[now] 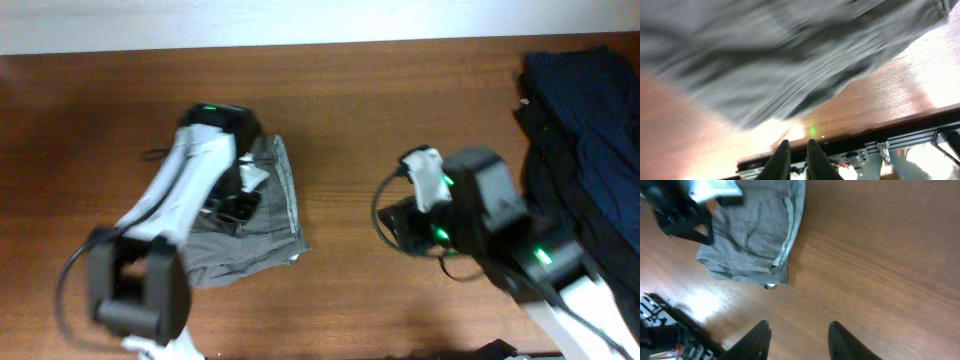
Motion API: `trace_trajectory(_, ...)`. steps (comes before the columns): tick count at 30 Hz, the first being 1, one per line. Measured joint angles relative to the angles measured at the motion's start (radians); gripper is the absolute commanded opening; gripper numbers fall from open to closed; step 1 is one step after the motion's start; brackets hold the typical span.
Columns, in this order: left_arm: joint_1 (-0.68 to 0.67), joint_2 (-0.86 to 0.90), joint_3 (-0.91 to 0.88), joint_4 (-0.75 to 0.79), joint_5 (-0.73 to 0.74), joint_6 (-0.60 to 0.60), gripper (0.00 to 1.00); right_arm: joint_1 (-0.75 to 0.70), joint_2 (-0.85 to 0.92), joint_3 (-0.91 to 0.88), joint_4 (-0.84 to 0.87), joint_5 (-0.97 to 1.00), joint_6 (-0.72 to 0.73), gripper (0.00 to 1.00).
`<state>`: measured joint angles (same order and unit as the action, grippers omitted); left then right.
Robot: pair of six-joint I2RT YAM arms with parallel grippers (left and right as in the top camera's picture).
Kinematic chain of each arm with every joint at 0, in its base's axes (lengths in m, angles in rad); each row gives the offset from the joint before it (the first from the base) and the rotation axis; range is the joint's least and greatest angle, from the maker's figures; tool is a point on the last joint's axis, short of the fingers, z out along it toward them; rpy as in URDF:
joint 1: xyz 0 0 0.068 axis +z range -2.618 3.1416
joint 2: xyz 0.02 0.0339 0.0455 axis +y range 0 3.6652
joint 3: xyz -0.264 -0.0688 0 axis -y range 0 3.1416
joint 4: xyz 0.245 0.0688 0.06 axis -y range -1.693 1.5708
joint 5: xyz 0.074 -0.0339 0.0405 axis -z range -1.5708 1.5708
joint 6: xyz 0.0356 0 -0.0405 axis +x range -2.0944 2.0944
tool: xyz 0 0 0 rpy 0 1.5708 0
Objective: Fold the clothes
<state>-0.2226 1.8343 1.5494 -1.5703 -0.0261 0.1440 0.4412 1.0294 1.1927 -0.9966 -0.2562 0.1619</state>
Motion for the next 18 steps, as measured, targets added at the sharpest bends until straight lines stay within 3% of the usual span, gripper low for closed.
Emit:
trace_trajectory(1,0.031,-0.045,0.0,0.0,-0.001,-0.009,0.49,0.0,-0.04,0.0,-0.01,0.006,0.006,0.56)
trace_trajectory(2,0.087,-0.12,-0.002,0.006,0.003,-0.031,0.52,0.0,-0.079,0.0,-0.017,0.008,0.018,0.56)
trace_trajectory(6,0.297,-0.35,-0.055,0.035,0.07,-0.059,0.53,0.0,-0.14,0.001,-0.057,0.008,0.044,0.45)
trace_trajectory(8,0.325,-0.391,-0.101,0.034,0.095,-0.06,0.54,0.0,-0.117,0.001,-0.095,0.002,0.05,0.38)
trace_trajectory(13,0.332,-0.429,-0.33,0.127,0.163,-0.13,0.54,0.0,0.036,0.0,-0.165,-0.008,0.044,0.43)
trace_trajectory(15,0.332,-0.431,-0.426,0.217,0.213,-0.169,0.53,0.0,0.076,0.0,-0.167,-0.012,0.04,0.37)
trace_trajectory(17,0.332,-0.431,-0.526,0.29,0.267,-0.216,0.37,0.0,0.114,0.0,-0.168,-0.018,0.037,0.21)
trace_trajectory(18,0.332,-0.431,-0.579,0.332,0.29,-0.252,0.23,0.0,0.132,0.0,-0.167,-0.025,0.029,0.06)
